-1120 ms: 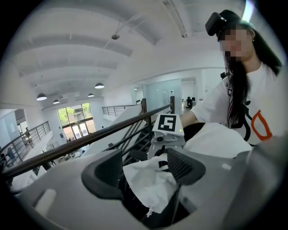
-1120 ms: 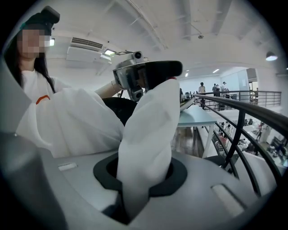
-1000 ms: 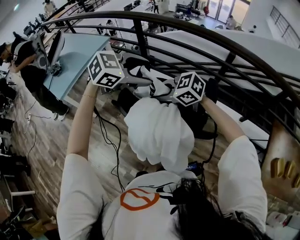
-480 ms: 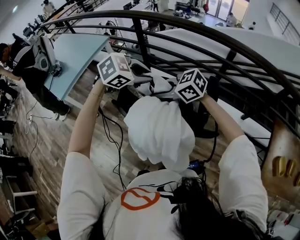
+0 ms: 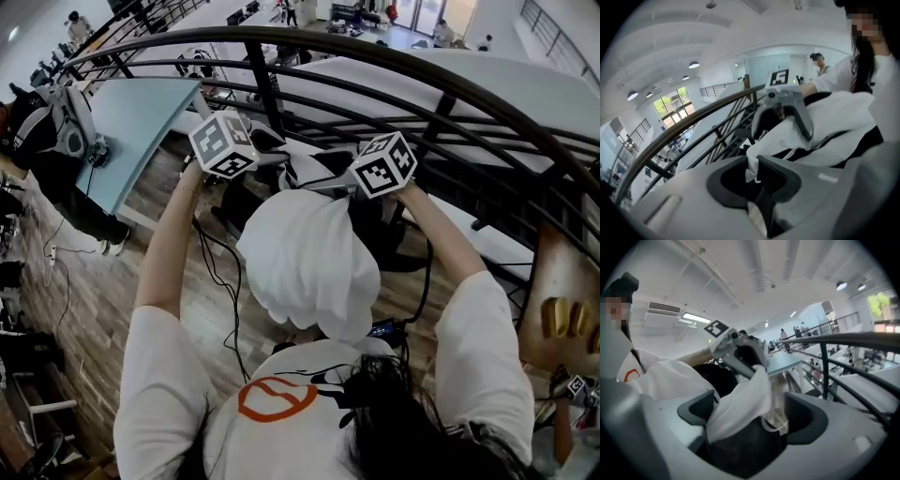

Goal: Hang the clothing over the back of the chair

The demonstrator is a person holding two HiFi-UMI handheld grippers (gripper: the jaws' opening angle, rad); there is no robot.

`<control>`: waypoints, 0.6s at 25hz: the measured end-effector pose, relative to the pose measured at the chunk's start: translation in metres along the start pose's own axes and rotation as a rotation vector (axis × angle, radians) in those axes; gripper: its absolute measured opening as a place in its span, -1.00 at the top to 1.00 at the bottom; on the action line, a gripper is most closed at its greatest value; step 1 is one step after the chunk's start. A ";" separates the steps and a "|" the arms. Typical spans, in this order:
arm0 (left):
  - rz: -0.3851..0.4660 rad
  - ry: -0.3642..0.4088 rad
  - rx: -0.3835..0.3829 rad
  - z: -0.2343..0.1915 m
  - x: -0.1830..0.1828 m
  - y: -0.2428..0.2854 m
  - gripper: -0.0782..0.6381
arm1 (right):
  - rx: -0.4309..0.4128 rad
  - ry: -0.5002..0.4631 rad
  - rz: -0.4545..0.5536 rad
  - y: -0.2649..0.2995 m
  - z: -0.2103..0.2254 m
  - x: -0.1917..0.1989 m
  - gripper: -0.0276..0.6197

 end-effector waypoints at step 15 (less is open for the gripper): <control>-0.243 0.192 -0.057 -0.008 0.046 0.049 -0.10 | 0.285 -0.184 -0.073 -0.076 -0.006 0.017 -0.56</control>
Point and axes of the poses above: the fingertips, and each gripper's own axes: y forward along the fingers, z to its right, x out of its underside, the point moved 1 cm from there along -y, backward along the fingers, and after that the axes turned 14 degrees about -x, right-handed, at the moved point
